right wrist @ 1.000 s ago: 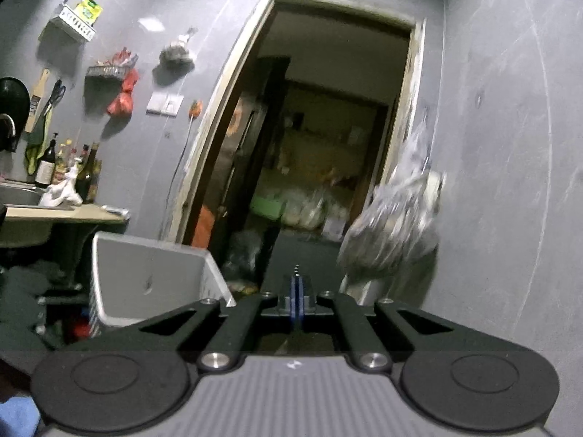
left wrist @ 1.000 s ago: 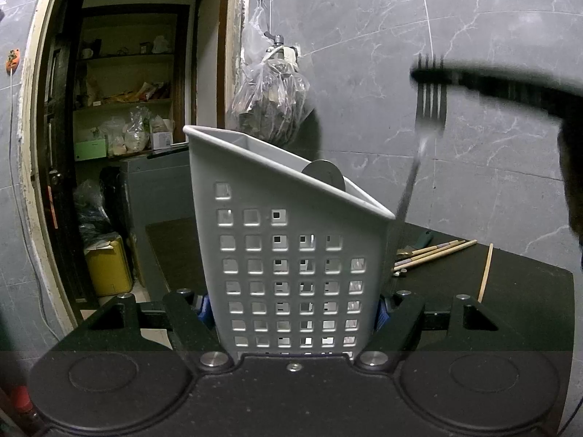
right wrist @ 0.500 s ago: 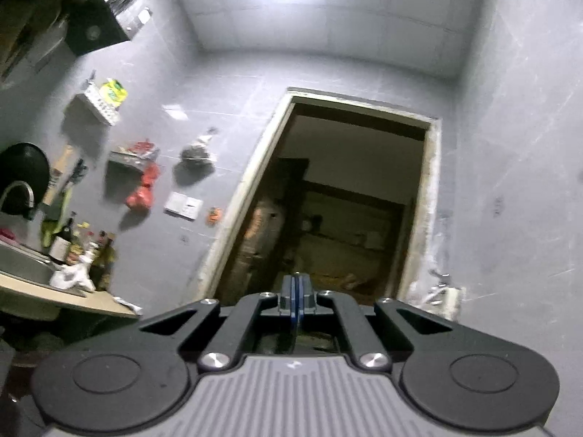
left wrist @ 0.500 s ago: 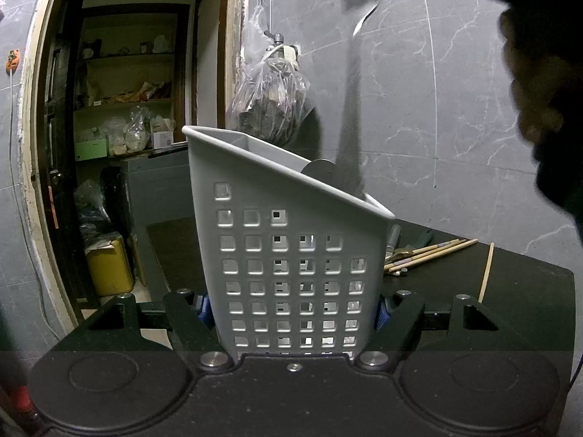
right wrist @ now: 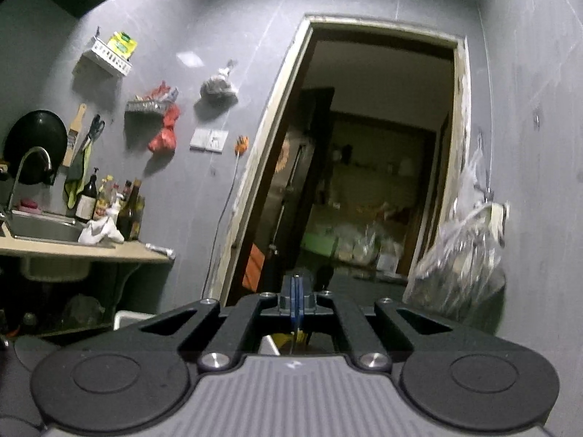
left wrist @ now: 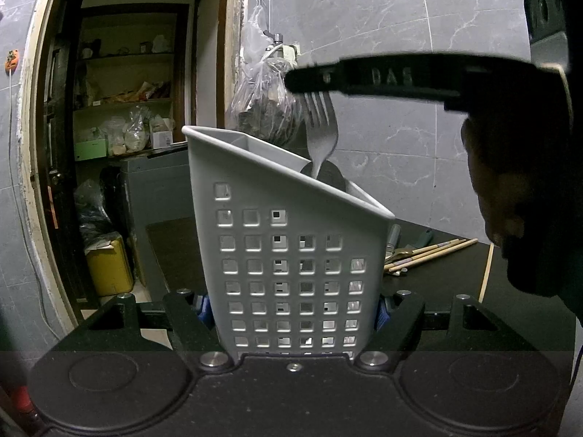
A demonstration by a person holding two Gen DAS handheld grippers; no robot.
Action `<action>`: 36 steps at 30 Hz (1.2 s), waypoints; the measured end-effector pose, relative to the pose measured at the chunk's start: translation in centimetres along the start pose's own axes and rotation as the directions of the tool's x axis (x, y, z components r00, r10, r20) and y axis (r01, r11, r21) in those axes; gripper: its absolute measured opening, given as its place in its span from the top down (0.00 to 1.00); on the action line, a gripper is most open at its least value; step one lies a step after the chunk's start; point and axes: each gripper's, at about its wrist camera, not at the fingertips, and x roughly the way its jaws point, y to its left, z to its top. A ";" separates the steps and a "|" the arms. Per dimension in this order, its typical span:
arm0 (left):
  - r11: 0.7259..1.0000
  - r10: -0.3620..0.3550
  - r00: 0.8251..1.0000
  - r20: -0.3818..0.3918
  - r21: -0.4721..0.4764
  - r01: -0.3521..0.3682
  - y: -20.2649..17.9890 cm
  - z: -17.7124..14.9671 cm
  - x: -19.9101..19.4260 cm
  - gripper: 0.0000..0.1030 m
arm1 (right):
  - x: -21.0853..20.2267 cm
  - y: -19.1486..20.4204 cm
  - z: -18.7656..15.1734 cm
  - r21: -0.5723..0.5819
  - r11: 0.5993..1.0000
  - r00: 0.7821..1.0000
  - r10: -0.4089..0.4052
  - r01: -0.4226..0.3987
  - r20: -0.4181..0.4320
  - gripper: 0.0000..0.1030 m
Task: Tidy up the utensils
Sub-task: 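Open the right tool and move it back over the utensil pile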
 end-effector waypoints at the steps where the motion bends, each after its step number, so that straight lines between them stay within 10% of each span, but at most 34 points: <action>1: 1.000 0.000 1.000 0.000 0.000 0.000 0.0 0.0 0.0 0.26 | 0.0 0.0 -0.2 0.005 1.000 1.000 0.002 -0.002 -0.008 0.98; 11: 1.000 0.003 1.000 0.001 0.001 -0.003 0.0 0.0 -0.2 0.26 | 0.3 0.0 -1.4 0.025 0.999 0.997 0.036 -0.035 -0.062 0.97; 28: 1.000 0.022 1.000 0.002 -0.003 -0.022 0.2 0.1 0.0 0.26 | -2.1 -5.8 -2.1 0.135 0.983 0.990 -0.115 0.125 -0.077 0.09; 36: 1.000 0.024 1.000 0.002 -0.010 -0.024 0.0 0.1 -0.2 0.26 | -1.6 -8.9 -5.5 0.244 0.943 0.951 -0.160 0.227 -0.265 0.00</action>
